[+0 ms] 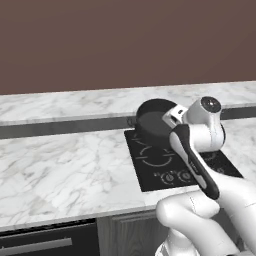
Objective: Move the pot and pan from the stove into the sink.
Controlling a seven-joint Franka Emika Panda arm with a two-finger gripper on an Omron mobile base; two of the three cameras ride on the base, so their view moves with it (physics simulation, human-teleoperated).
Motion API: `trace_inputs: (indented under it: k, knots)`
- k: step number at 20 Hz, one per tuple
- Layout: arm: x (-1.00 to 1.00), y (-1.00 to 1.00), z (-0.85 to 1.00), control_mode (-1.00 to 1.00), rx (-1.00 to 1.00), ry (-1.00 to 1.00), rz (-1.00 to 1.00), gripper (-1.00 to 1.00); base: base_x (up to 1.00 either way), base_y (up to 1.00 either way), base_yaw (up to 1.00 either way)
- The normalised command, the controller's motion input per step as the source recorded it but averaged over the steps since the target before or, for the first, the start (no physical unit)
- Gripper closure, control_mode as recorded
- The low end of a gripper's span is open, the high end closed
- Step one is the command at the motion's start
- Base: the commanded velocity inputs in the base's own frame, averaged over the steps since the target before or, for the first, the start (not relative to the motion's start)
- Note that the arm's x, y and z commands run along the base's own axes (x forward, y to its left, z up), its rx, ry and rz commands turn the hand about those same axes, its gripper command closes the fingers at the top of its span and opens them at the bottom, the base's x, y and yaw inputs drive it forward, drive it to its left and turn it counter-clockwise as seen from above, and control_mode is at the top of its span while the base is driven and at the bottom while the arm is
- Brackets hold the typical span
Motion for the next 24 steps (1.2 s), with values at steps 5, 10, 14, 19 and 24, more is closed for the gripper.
trace_inputs:
  k: [5,10,14,19,24]
  knots:
    - [-0.69,0.01,-0.07,-1.0,-0.06,-0.17,0.16,1.0,0.0,0.0,0.0]
    - [-0.21,0.02,-0.01,-1.0,-0.03,-0.08,0.06,1.0,0.0,0.0,0.0]
    - [0.0,0.0,0.0,-1.0,0.0,0.0,0.0,1.0,0.0,0.0,0.0]
    - [0.0,0.0,0.0,-1.0,0.0,0.0,0.0,1.0,0.0,0.0,0.0]
    - [-0.04,0.0,-0.01,1.0,0.0,0.0,0.0,1.0,-0.37,0.0,0.0]
